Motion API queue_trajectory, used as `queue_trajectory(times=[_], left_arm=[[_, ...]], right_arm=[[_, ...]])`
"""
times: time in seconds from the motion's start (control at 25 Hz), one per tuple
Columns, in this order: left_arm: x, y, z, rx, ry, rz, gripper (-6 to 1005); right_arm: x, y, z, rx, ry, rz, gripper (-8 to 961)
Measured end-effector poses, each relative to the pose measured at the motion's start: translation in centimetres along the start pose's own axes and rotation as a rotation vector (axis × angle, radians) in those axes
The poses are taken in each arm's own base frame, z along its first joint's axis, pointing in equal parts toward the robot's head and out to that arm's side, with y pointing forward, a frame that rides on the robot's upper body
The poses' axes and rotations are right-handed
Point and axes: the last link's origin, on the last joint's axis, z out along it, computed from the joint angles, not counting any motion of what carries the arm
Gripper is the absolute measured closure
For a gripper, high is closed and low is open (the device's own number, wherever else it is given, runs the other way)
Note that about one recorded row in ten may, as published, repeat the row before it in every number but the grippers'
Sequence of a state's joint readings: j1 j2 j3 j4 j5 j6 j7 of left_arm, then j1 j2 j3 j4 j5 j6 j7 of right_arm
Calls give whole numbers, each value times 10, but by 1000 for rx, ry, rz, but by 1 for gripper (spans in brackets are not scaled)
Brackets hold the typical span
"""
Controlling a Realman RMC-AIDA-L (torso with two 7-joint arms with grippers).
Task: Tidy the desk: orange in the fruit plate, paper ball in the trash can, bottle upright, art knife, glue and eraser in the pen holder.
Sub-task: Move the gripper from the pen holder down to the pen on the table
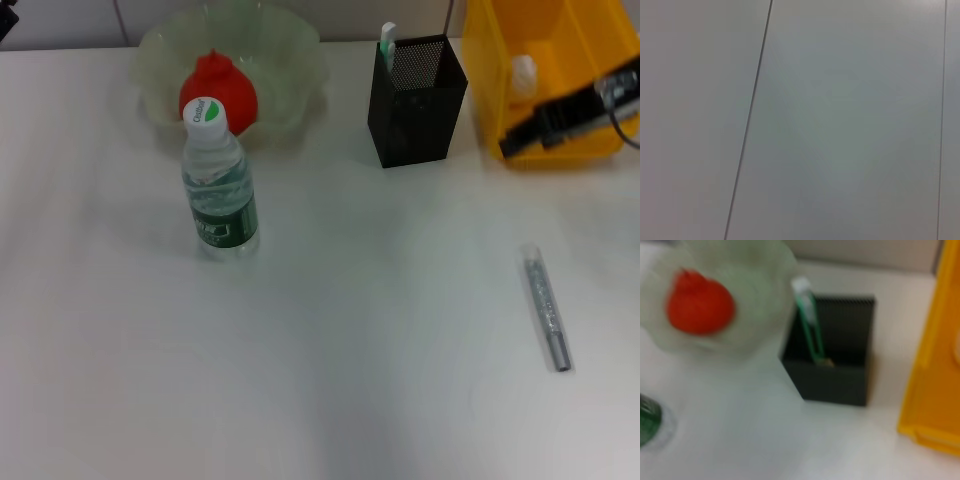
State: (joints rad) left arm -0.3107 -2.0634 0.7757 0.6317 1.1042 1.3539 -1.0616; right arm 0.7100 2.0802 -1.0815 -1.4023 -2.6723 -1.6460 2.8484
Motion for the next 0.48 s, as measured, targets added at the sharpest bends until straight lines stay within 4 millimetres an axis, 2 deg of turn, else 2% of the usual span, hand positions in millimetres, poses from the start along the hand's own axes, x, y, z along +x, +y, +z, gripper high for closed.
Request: queue_trajectory(times=[0.28,0.32,0.48], left_arm=[[2,0,6,-8,4,13,328],[2,0,6,-8,4,14,328],[3,-1,7,-9,4,15,328]], right_arm=[[21,-14,29,-1,120,77,434],[28,-17,38,-11,157,97,434],[35,-21,48,-4,212,116,435]])
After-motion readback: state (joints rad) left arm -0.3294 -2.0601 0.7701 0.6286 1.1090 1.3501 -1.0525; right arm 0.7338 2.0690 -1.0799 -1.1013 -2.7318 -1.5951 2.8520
